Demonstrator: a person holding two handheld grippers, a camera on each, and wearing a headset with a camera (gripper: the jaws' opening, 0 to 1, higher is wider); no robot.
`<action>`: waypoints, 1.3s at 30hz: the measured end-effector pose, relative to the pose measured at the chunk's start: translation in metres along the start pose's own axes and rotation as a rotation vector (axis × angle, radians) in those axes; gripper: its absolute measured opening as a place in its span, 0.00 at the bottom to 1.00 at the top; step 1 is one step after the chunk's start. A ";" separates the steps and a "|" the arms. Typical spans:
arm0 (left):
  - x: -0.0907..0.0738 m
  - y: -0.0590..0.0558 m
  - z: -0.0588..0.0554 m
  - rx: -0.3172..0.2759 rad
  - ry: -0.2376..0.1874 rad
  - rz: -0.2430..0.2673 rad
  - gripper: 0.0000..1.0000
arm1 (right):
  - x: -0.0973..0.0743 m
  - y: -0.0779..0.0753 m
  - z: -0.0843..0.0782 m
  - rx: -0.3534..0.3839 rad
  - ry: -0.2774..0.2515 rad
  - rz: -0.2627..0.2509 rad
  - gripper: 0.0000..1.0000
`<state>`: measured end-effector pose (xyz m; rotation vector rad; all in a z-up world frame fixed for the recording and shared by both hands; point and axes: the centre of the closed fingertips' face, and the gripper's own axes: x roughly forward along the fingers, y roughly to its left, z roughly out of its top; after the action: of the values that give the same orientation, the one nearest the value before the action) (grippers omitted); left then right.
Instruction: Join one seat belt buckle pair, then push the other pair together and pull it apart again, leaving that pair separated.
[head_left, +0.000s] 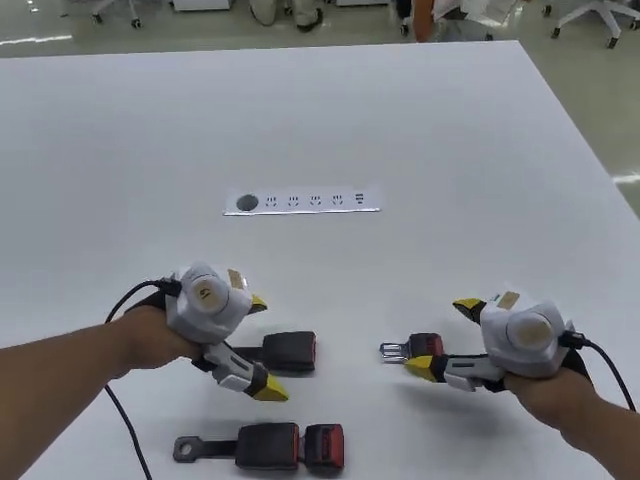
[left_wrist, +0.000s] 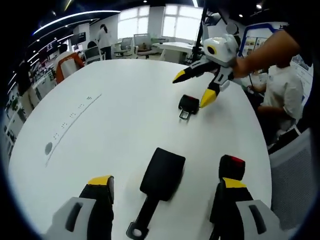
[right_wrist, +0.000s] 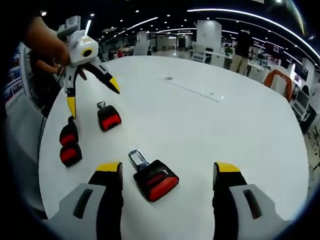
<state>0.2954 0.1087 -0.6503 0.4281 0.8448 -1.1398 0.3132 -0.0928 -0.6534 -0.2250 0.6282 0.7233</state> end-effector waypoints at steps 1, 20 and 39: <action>-0.004 0.001 0.001 -0.009 -0.014 0.016 0.92 | -0.001 -0.001 0.005 0.029 -0.025 -0.023 0.73; -0.073 -0.010 -0.003 -0.237 -0.233 0.234 1.00 | -0.041 0.035 0.046 0.067 -0.161 -0.170 0.89; -0.135 -0.051 -0.047 -0.370 -0.368 0.354 1.00 | -0.085 0.074 0.038 0.066 -0.200 -0.201 0.96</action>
<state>0.2092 0.2042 -0.5705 0.0495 0.6070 -0.6847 0.2312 -0.0697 -0.5701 -0.1498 0.4315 0.5227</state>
